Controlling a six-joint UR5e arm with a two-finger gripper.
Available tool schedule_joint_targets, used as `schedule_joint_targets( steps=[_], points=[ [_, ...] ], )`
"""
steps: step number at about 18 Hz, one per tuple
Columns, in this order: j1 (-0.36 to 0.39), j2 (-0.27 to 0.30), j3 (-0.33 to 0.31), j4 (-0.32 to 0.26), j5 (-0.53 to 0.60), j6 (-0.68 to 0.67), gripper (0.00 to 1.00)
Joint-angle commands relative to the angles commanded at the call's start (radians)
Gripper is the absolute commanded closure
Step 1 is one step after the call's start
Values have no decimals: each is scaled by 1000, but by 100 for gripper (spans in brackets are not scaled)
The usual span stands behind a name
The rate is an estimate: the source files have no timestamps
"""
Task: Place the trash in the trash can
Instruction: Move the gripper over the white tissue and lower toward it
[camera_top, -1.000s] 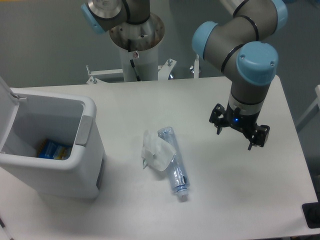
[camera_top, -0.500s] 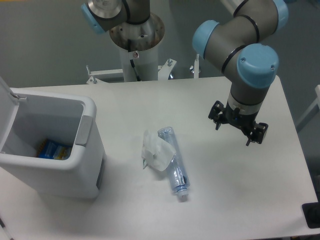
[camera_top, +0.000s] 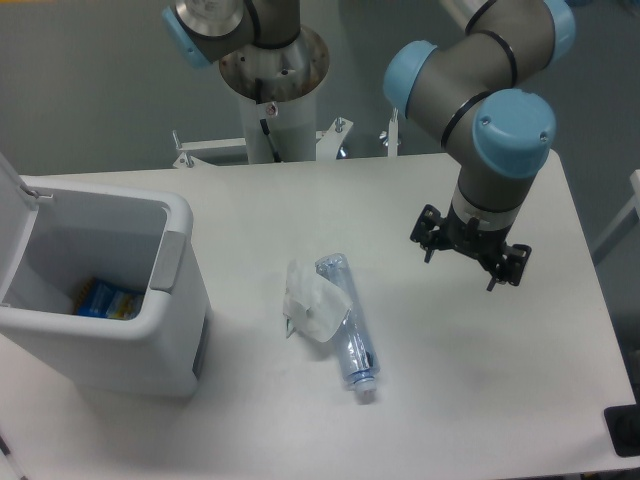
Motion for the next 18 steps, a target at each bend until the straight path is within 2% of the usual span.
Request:
schedule_joint_targets(
  steps=[4, 8, 12, 18],
  points=[
    [-41, -11, -17, 11, -5, -168, 0],
    [-78, -41, -48, 28, -3, -177, 0],
    [-100, -41, -95, 90, -5, -177, 0],
    [-140, -34, -124, 89, -6, -178, 0]
  ],
)
